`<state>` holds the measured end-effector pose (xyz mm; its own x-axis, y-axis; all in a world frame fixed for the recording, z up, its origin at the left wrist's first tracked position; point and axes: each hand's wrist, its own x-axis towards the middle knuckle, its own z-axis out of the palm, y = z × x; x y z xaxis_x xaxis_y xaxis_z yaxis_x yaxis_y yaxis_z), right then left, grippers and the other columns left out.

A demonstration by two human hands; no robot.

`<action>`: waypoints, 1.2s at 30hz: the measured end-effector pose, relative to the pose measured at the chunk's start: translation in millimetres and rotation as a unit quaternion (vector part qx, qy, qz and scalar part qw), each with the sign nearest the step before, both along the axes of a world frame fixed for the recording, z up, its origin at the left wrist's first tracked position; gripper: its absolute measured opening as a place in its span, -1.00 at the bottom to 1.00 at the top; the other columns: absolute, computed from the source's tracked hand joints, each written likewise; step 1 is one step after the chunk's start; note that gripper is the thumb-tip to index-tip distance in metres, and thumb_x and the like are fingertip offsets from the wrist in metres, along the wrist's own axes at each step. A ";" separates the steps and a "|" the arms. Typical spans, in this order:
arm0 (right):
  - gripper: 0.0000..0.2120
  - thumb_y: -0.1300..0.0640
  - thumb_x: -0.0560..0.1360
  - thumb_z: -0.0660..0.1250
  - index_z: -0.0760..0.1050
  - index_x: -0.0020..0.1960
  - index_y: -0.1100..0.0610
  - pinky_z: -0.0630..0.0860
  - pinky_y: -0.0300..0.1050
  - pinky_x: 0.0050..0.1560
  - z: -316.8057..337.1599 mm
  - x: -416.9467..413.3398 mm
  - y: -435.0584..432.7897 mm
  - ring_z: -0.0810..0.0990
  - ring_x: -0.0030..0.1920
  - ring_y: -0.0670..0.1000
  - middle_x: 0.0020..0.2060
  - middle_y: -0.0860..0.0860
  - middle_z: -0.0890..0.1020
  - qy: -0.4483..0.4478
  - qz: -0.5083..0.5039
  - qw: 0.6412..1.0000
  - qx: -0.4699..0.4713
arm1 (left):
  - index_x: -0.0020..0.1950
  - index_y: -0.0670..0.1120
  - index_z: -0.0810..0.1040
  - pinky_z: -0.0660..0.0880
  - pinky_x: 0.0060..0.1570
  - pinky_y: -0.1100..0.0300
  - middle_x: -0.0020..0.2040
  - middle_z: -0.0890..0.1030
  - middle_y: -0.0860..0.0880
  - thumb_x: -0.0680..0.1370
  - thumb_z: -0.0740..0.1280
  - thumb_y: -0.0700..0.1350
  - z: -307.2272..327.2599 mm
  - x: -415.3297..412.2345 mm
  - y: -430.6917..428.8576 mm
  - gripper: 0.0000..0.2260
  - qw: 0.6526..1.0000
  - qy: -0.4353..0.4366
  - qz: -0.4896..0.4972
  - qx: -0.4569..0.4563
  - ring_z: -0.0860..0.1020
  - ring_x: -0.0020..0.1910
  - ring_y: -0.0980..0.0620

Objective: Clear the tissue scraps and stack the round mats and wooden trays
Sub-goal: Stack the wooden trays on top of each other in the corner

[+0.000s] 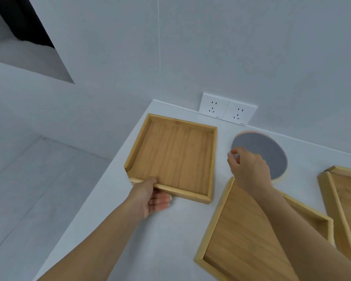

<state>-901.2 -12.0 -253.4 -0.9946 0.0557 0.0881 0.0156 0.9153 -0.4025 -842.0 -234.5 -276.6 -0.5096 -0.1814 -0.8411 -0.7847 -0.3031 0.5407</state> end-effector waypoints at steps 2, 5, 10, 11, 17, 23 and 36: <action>-0.76 0.10 0.55 0.16 0.53 0.07 0.19 0.43 -0.09 -0.28 -0.8 -5.6 -4.0 0.55 -0.28 0.16 -0.29 0.11 0.63 0.002 0.003 1.000 -0.006 | -0.17 -0.32 0.51 0.52 -0.60 0.20 -0.53 0.60 -0.17 0.58 0.18 -0.03 0.2 -1.2 -1.8 -0.64 1.000 -0.001 -0.006 -0.006 0.58 -0.59 -0.01; -0.76 0.09 0.55 0.16 0.54 0.06 0.17 0.52 0.00 -0.20 0.6 -15.9 -9.2 0.57 -0.22 0.18 -0.24 0.11 0.65 -0.002 0.005 1.000 -0.018 | -0.22 -0.31 0.52 0.50 -0.61 0.23 -0.54 0.60 -0.16 0.58 0.17 -0.04 2.5 -3.7 -10.6 -0.63 0.999 0.002 -0.020 -0.029 0.56 -0.61 0.01; -0.77 0.08 0.55 0.18 0.53 0.03 0.18 0.50 -0.02 -0.19 6.6 -30.3 -13.0 0.55 -0.20 0.16 -0.31 0.05 0.60 -0.007 0.007 0.998 -0.065 | -0.33 -0.25 0.47 0.39 -0.68 0.32 -0.62 0.53 -0.10 0.57 0.16 -0.06 16.5 -12.5 -43.8 -0.64 0.988 0.008 -0.100 -0.117 0.46 -0.70 0.04; -0.78 0.08 0.55 0.19 0.53 0.02 0.18 0.47 -0.05 -0.21 7.3 -32.5 -13.3 0.54 -0.23 0.13 -0.37 0.00 0.56 -0.007 0.011 0.997 -0.076 | -0.34 -0.24 0.46 0.37 -0.68 0.34 -0.63 0.52 -0.09 0.57 0.15 -0.08 21.1 -15.7 -52.8 -0.64 0.982 0.012 -0.128 -0.141 0.44 -0.71 0.04; -0.79 0.09 0.52 0.27 0.55 0.01 0.22 0.36 -0.12 -0.23 9.9 -43.2 -16.7 0.42 -0.36 -0.04 -0.44 -0.08 0.47 -0.010 0.043 0.984 -0.172 | -0.37 -0.24 0.46 0.34 -0.68 0.30 -0.59 0.49 -0.11 0.54 0.18 -0.15 58.7 -42.5 -101.6 -0.69 0.912 0.005 -0.329 -0.243 0.40 -0.69 0.03; -0.48 -0.19 0.42 0.32 0.37 0.30 0.01 0.33 -0.21 -0.08 12.9 -52.0 -18.4 0.44 -0.19 -0.12 0.06 -0.08 0.52 -0.123 0.094 0.963 -0.221 | -0.45 -0.25 0.50 0.37 -0.65 0.27 -0.56 0.51 -0.14 0.52 0.21 -0.17 86.4 -70.3 -120.4 -0.65 0.827 0.005 -0.482 -0.288 0.41 -0.67 0.00; -0.81 0.20 0.51 0.03 0.23 -0.28 0.15 0.30 -0.16 -0.56 0.3 -64.0 -25.6 0.32 -0.59 0.01 -0.49 0.09 0.40 -0.163 0.015 0.957 -0.241 | -0.40 -0.20 0.45 0.41 -0.57 0.24 -0.52 0.51 -0.08 0.56 0.22 -0.07 78.2 -135.7 -95.1 -0.64 0.763 0.078 -0.520 -0.375 0.42 -0.62 0.04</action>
